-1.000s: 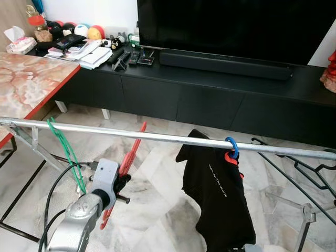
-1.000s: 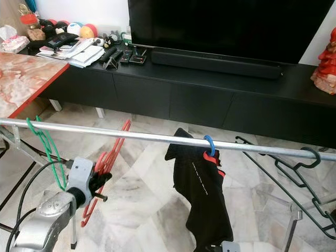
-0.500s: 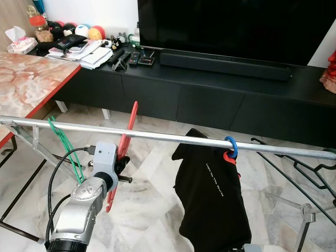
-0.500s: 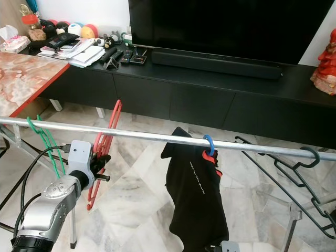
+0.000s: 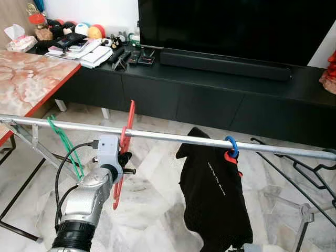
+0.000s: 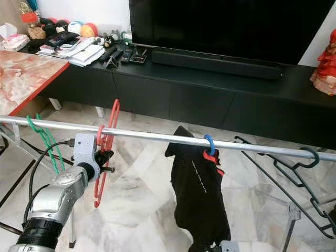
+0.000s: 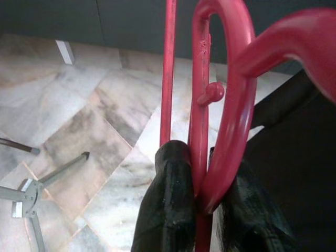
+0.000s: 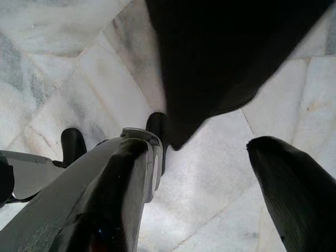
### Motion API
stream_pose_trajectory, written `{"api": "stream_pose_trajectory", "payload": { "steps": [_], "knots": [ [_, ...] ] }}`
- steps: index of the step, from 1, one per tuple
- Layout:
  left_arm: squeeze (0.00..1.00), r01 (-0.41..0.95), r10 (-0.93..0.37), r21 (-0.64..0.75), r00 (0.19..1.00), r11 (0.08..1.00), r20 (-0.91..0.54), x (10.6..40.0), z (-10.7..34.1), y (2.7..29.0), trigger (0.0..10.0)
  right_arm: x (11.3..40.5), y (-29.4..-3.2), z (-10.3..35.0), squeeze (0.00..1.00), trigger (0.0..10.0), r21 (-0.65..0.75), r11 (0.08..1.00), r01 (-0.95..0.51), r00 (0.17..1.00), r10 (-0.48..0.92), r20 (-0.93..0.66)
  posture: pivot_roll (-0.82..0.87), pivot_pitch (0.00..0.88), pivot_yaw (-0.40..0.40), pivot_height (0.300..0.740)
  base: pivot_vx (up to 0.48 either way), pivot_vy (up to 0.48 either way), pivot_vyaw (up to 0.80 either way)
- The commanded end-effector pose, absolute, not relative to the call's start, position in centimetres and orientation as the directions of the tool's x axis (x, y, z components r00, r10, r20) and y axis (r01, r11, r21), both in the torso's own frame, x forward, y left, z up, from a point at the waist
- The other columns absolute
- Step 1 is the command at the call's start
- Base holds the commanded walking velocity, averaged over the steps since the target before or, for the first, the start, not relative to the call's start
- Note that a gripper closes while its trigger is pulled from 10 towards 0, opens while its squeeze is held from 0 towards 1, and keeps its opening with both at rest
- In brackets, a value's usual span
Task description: Hang hanger
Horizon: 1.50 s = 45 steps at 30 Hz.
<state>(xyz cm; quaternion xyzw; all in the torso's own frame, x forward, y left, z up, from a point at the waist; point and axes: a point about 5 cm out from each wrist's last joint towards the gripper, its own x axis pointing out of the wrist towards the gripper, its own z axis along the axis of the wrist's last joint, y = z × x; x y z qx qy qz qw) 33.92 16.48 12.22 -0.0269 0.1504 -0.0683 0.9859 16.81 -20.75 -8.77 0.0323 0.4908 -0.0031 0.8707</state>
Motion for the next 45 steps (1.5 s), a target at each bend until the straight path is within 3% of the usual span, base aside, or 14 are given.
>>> {"api": "stream_pose_trajectory", "payload": {
  "steps": [1,14,22,24,45],
  "knots": [
    [0.0,0.122,-0.132,-0.051,0.932,0.991,-0.337,34.2,11.9,16.6,10.0,16.2,-20.9,-9.0,0.0,10.0,0.048,0.998,0.037,0.492,0.023,-0.87,0.01,0.139,-0.065,0.74,0.0,0.0,0.0],
    [0.0,-0.023,-0.044,-0.131,0.873,0.991,-0.486,34.1,10.0,17.8,10.0,16.2,-20.8,-9.0,0.0,10.0,0.059,0.998,0.035,0.489,0.034,-0.872,0.01,0.137,-0.064,0.74,0.0,0.0,0.0],
    [0.0,-0.005,-0.047,-0.109,0.881,0.994,-0.471,33.7,9.9,18.2,10.0,16.2,-20.8,-9.1,0.0,10.0,0.065,0.997,0.034,0.489,0.04,-0.871,0.01,0.137,-0.064,0.74,0.0,0.0,0.0],
    [1.0,-0.004,-0.041,-0.101,0.899,0.995,-0.436,33.6,10.3,18.1,10.0,16.2,-20.8,-9.1,0.0,10.0,0.067,0.997,0.032,0.489,0.042,-0.871,0.01,0.135,-0.062,0.74,0.0,0.0,0.0],
    [1.0,-0.02,0.02,0.005,0.987,1.0,-0.159,29.9,13.8,18.3,10.0,15.9,-20.6,-9.2,0.0,10.0,0.072,0.997,0.02,0.481,0.054,-0.875,0.01,0.112,-0.046,0.74,0.0,0.0,0.0]
  ]
}}
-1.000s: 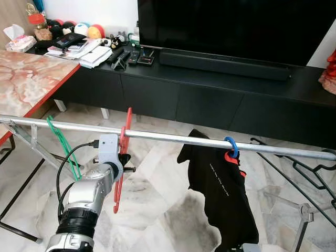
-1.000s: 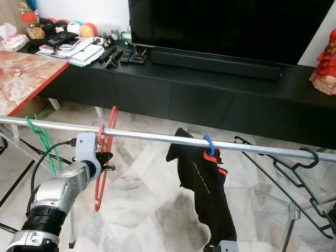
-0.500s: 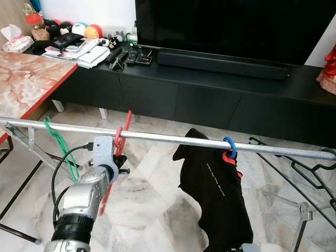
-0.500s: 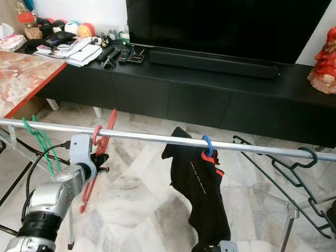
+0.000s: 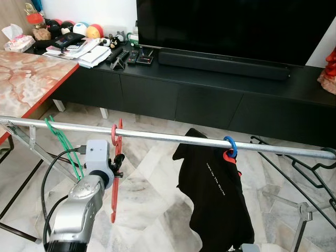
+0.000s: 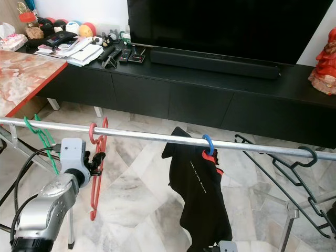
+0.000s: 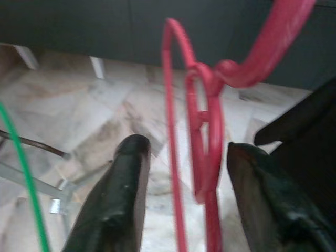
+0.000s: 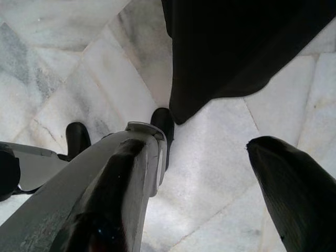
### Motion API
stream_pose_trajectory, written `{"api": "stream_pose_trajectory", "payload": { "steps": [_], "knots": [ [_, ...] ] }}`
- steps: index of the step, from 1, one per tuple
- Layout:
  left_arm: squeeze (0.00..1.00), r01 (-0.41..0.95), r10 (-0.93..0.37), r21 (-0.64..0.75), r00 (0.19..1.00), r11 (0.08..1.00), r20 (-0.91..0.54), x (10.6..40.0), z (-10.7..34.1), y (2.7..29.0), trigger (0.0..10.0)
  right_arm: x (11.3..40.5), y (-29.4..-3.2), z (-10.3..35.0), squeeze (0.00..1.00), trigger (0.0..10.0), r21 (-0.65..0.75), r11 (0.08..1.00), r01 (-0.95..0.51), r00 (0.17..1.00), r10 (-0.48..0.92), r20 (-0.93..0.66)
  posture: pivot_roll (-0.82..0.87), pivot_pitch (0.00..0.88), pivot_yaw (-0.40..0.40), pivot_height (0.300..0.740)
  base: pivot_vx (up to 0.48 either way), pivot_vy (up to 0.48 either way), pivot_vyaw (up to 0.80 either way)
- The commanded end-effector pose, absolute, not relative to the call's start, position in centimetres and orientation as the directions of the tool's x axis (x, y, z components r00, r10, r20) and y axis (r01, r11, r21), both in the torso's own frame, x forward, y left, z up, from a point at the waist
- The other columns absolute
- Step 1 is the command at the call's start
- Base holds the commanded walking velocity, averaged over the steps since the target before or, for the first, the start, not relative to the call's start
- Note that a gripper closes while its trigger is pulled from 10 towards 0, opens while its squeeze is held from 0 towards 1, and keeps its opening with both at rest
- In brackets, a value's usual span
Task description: Hang hanger
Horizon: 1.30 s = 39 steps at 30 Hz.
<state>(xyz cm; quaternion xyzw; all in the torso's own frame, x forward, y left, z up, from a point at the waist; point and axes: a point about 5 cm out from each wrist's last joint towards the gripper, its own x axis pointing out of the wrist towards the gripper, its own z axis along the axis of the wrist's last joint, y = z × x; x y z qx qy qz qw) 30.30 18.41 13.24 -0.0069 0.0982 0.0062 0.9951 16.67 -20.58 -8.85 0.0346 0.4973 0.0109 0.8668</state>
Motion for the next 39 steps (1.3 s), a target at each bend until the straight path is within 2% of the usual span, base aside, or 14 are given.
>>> {"api": "stream_pose_trajectory", "payload": {
  "steps": [1,4,7,10,11,12,13,19,23,27,29,32,35,39],
  "knots": [
    [1.0,-0.025,0.026,0.013,0.989,1.0,-0.149,29.5,13.8,18.4,10.0,15.9,-20.7,-9.2,0.0,10.0,0.072,0.997,0.018,0.48,0.055,-0.876,0.01,0.111,-0.046,0.74,0.0,0.0,0.0],
    [1.0,-0.03,0.031,0.012,0.99,0.999,-0.141,28.9,13.8,18.4,10.0,15.8,-20.6,-9.2,0.0,10.0,0.073,0.997,0.017,0.479,0.056,-0.876,0.01,0.108,-0.043,0.74,0.0,0.0,0.0],
    [1.0,-0.008,0.018,0.092,0.994,0.996,-0.106,27.5,13.8,18.2,10.0,15.7,-20.7,-9.2,0.0,10.0,0.072,0.997,0.015,0.477,0.056,-0.877,0.02,0.103,-0.039,0.74,0.0,0.0,0.0],
    [1.0,-0.011,0.018,0.086,0.996,0.996,-0.091,26.2,13.3,18.0,10.0,15.7,-20.7,-9.2,0.0,10.0,0.07,0.997,0.015,0.476,0.054,-0.878,0.02,0.1,-0.035,0.74,0.0,0.0,0.0],
    [0.77,-0.031,0.038,0.085,0.997,0.996,-0.074,24.9,12.8,18.1,10.0,15.6,-20.8,-9.3,0.0,10.0,0.069,0.997,0.023,0.476,0.05,-0.878,0.02,0.097,-0.032,0.74,0.0,0.0,0.0],
    [0.06,-0.038,0.044,0.084,0.997,0.996,-0.068,24.4,12.6,18.1,10.0,15.6,-20.8,-9.3,0.0,10.0,0.069,0.997,0.026,0.476,0.048,-0.878,0.02,0.097,-0.032,0.74,0.0,0.0,0.0],
    [0.0,-0.059,0.065,0.095,0.996,0.994,-0.057,23.7,12.2,18.3,10.0,15.6,-20.7,-9.3,0.0,10.0,0.07,0.997,0.027,0.476,0.049,-0.878,0.02,0.091,-0.028,0.74,0.0,0.0,0.0],
    [0.0,-0.107,0.118,0.157,0.991,0.982,-0.06,21.3,10.7,19.4,10.0,15.5,-20.6,-9.3,0.0,10.0,0.072,0.997,0.031,0.477,0.048,-0.878,0.02,0.087,-0.019,0.74,0.0,0.0,0.0],
    [0.0,-0.01,0.05,0.23,0.984,0.973,-0.168,19.8,8.2,19.5,10.0,15.6,-20.6,-9.3,0.0,10.0,0.073,0.997,0.035,0.477,0.048,-0.877,0.02,0.094,-0.016,0.74,0.0,0.0,0.0],
    [0.0,-0.008,0.064,0.204,0.962,0.979,-0.265,18.6,6.1,20.2,10.0,15.6,-20.5,-9.3,0.0,10.0,0.074,0.997,0.037,0.479,0.047,-0.876,0.03,0.1,-0.014,0.74,0.0,0.0,0.0],
    [0.0,0.022,0.052,0.203,0.933,0.979,-0.355,17.1,4.0,20.7,10.0,15.6,-20.5,-9.3,0.0,10.0,0.075,0.996,0.04,0.48,0.046,-0.876,0.02,0.103,-0.012,0.74,0.0,0.0,0.0],
    [0.0,-0.04,0.118,0.182,0.889,0.982,-0.441,15.2,1.5,22.1,10.0,15.7,-20.5,-9.3,0.0,10.0,0.075,0.996,0.045,0.482,0.044,-0.875,0.02,0.114,-0.011,0.74,0.0,0.0,0.0],
    [0.0,-0.037,0.122,0.182,0.866,0.983,-0.484,14.5,0.4,22.4,10.0,15.7,-20.5,-9.3,0.0,10.0,0.075,0.996,0.047,0.482,0.043,-0.875,0.03,0.119,-0.014,0.74,0.0,0.0,0.0],
    [0.0,-0.002,0.095,0.153,0.788,0.988,-0.608,13.6,-2.8,22.7,10.0,15.8,-20.5,-9.3,0.0,10.0,0.073,0.996,0.048,0.482,0.041,-0.875,0.04,0.126,-0.015,0.74,0.0,0.0,0.0]
  ]
}}
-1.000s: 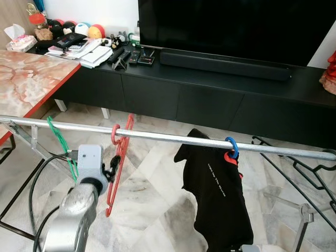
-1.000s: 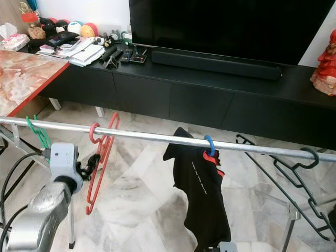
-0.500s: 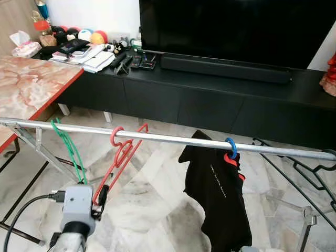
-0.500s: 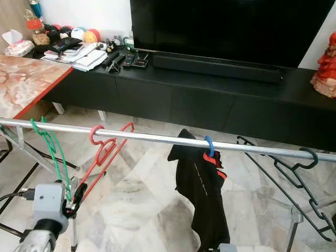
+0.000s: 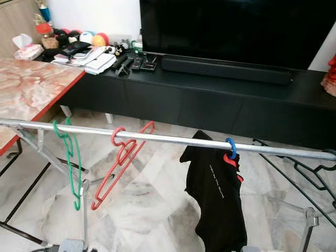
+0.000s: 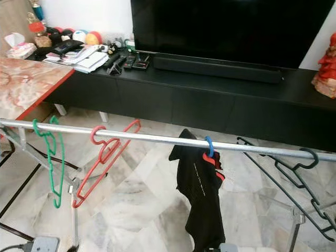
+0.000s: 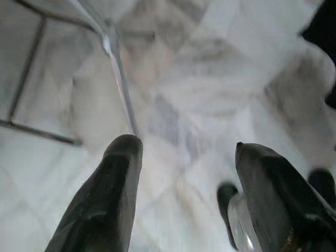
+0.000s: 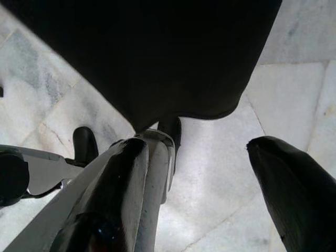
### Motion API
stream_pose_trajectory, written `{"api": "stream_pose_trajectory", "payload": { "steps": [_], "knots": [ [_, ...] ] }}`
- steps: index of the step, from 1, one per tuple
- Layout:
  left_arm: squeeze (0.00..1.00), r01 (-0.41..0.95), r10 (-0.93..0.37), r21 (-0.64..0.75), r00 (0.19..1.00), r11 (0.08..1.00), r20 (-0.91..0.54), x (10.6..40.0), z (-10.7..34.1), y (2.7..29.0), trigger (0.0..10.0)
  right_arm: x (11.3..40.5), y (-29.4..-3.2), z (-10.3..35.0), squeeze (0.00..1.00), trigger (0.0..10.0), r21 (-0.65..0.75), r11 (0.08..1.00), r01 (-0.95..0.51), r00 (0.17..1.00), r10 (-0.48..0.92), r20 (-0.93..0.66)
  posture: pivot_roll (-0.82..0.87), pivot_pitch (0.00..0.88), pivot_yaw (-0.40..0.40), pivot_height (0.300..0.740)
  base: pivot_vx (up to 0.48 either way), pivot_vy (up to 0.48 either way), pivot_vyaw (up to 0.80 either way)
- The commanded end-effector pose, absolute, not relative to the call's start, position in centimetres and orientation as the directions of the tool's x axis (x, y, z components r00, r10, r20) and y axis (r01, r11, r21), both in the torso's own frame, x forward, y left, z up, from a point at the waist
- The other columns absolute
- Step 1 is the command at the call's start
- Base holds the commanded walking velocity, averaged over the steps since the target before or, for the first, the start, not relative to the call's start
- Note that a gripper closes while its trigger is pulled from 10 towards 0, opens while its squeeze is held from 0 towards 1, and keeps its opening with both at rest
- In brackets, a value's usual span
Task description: Hang hanger
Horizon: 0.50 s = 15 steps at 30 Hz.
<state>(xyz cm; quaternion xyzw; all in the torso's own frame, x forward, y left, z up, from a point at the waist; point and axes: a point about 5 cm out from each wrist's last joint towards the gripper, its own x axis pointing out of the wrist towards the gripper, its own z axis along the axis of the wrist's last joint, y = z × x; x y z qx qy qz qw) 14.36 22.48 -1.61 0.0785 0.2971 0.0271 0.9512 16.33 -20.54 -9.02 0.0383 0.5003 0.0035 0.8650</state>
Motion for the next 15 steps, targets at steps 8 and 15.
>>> {"api": "stream_pose_trajectory", "payload": {
  "steps": [8,15],
  "knots": [
    [0.0,-0.107,0.163,0.124,0.58,0.986,-0.798,11.9,-7.8,24.7,10.0,15.9,-20.4,-9.2,0.0,10.0,0.071,0.995,0.064,0.489,0.031,-0.872,0.03,0.127,-0.022,0.74,0.0,0.0,0.0],
    [0.0,-0.117,0.161,0.115,0.551,0.986,-0.819,12.5,-8.5,24.6,10.0,16.0,-20.5,-9.2,0.0,10.0,0.079,0.99,0.114,0.5,0.011,-0.866,0.02,0.132,-0.025,0.74,-0.161,0.0,0.0]
  ]
}}
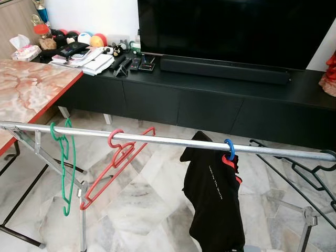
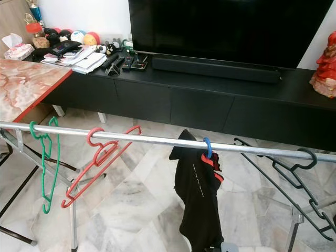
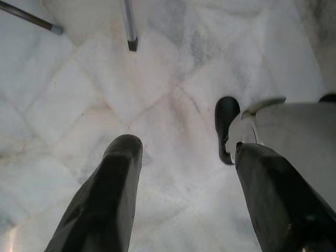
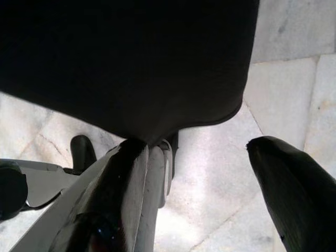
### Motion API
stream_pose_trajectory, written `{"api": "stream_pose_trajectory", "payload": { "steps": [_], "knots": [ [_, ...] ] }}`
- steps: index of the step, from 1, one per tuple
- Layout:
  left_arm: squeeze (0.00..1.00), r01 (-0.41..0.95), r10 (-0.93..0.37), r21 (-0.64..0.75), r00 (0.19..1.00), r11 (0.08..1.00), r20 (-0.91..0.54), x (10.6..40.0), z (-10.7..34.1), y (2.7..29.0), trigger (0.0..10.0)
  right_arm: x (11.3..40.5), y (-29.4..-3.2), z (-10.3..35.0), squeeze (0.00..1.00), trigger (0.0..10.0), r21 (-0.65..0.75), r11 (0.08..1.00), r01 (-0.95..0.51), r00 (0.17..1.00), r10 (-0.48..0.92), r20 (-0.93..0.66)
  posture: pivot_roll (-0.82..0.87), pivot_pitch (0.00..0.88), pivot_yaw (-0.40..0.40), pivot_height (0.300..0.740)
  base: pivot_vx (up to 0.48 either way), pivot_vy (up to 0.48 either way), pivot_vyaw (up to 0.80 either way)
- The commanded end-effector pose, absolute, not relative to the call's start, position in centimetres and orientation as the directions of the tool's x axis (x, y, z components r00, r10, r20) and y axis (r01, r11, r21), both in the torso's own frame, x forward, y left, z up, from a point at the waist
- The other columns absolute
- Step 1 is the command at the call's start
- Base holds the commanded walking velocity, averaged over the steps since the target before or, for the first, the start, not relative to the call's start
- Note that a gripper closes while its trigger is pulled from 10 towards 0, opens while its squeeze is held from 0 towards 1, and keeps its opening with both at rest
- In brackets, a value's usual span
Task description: Hang hanger
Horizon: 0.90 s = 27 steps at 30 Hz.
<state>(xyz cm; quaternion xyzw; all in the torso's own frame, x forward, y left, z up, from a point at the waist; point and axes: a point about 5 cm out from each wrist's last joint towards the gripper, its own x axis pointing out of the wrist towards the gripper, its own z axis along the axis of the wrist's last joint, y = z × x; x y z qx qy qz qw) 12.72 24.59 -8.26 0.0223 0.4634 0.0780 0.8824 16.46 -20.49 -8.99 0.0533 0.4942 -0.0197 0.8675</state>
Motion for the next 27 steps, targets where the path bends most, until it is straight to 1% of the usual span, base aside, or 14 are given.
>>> {"api": "stream_pose_trajectory", "payload": {
  "steps": [1,2,6,15,19,25,27],
  "knots": [
    [0.0,-0.109,0.157,0.115,0.56,0.987,-0.814,13.1,-8.5,24.5,10.0,16.0,-20.5,-9.2,0.0,10.0,0.079,0.99,0.116,0.5,0.01,-0.866,0.02,0.132,-0.024,0.74,-0.281,0.0,0.0],
    [0.0,-0.103,0.149,0.11,0.569,0.989,-0.809,13.8,-8.4,24.3,10.0,16.0,-20.5,-9.2,0.0,10.0,0.077,0.99,0.116,0.499,0.009,-0.866,0.02,0.131,-0.026,0.74,-0.266,0.0,0.0],
    [0.0,-0.085,0.139,0.11,0.583,0.99,-0.8,14.9,-8.3,23.9,10.0,16.0,-20.5,-9.2,0.0,10.0,0.076,0.99,0.116,0.499,0.008,-0.867,0.01,0.129,-0.022,0.74,-0.266,0.0,0.0],
    [0.0,-0.084,0.129,0.099,0.583,0.992,-0.802,15.4,-8.5,23.1,10.0,15.9,-20.5,-9.2,0.0,10.0,0.076,0.989,0.125,0.499,0.003,-0.866,0.0,0.131,-0.018,0.74,-0.276,0.0,0.0],
    [0.0,-0.092,0.149,0.117,0.556,0.989,-0.818,14.8,-8.9,22.9,10.0,15.9,-20.5,-9.2,0.0,10.0,0.076,0.989,0.126,0.5,0.003,-0.866,0.0,0.132,-0.021,0.74,0.0,0.0,0.0],
    [0.0,-0.097,0.139,0.103,0.546,0.99,-0.826,14.3,-9.1,22.7,10.0,15.8,-20.6,-9.3,0.0,10.0,0.071,0.989,0.127,0.498,-0.001,-0.867,0.0,0.135,-0.023,0.74,0.0,0.0,0.0],
    [0.0,-0.094,0.138,0.103,0.547,0.99,-0.826,14.3,-9.1,22.7,10.0,15.8,-20.6,-9.3,0.0,10.0,0.071,0.99,0.123,0.494,0.0,-0.869,0.0,0.135,-0.024,0.74,0.0,0.0,-0.8]
  ]
}}
